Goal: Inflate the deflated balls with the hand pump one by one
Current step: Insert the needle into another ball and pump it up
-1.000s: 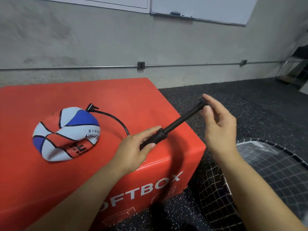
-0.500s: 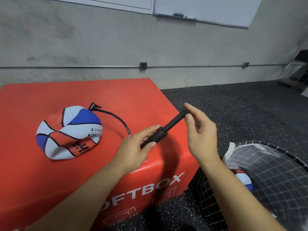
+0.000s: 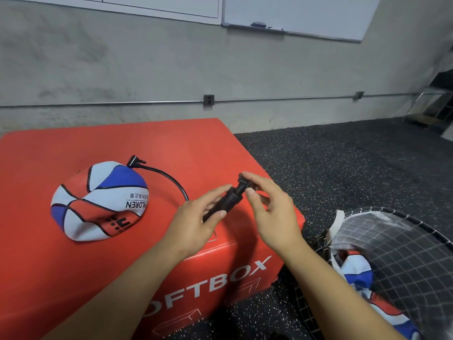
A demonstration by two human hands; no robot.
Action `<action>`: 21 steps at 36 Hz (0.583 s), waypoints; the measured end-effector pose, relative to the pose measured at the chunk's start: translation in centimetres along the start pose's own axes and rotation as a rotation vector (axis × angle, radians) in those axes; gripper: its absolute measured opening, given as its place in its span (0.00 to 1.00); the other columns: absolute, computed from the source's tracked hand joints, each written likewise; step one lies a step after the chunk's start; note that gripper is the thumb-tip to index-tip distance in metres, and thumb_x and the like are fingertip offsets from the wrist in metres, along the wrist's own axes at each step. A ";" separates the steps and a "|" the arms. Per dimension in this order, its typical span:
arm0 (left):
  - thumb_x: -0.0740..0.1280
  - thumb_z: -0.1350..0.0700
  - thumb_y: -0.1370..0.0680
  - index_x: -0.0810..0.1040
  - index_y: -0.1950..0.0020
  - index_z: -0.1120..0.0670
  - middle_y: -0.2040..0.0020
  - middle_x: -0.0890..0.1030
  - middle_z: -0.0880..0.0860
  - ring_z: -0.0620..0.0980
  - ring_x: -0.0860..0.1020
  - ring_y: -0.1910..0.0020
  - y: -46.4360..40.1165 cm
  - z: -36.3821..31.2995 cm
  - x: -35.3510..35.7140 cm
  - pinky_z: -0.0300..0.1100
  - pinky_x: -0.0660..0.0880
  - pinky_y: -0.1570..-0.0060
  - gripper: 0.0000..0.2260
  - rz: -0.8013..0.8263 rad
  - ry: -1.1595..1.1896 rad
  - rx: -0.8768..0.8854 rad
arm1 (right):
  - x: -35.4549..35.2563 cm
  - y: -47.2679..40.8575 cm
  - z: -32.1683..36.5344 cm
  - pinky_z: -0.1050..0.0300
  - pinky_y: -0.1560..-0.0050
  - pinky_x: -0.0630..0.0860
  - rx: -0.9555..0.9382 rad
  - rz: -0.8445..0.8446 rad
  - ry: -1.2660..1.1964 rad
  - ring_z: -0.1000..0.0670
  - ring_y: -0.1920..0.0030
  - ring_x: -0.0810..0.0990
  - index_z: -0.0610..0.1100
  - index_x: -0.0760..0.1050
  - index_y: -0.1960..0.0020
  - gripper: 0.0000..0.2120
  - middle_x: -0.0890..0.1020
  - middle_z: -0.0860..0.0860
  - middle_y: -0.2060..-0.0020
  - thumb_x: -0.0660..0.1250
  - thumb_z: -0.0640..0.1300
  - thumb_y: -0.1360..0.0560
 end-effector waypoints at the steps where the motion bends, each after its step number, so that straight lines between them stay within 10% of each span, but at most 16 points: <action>1: 0.70 0.62 0.19 0.73 0.25 0.36 0.35 0.83 0.41 0.36 0.79 0.34 0.0 0.0 0.1 0.38 0.74 0.31 0.28 0.009 -0.014 0.003 | -0.3 0.0 0.0 0.62 0.36 0.76 -0.002 -0.006 0.000 0.55 0.36 0.81 0.50 0.79 0.31 0.17 0.83 0.55 0.38 0.66 0.36 0.17; 7: 0.68 0.55 0.18 0.69 0.25 0.28 0.38 0.83 0.37 0.48 0.85 0.43 0.1 -0.2 0.6 0.49 0.79 0.35 0.28 0.066 -0.142 0.015 | -4.7 -1.1 0.1 0.60 0.34 0.76 0.033 -0.154 -0.040 0.57 0.37 0.82 0.48 0.79 0.32 0.15 0.84 0.55 0.38 0.65 0.37 0.16; 21: 0.66 0.46 0.21 0.68 0.25 0.28 0.33 0.79 0.32 0.40 0.80 0.34 0.2 -0.3 1.0 0.52 0.77 0.32 0.26 0.074 -0.206 0.036 | -8.4 -1.3 0.4 0.57 0.35 0.77 0.055 -0.329 -0.001 0.57 0.38 0.82 0.48 0.80 0.32 0.15 0.84 0.55 0.39 0.64 0.39 0.15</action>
Point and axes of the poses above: each hand's wrist, its own y-axis away from the middle knuckle, its own x-axis out of the palm, z = x × y, the point moved 3 cm from there along -y, towards the middle knuckle
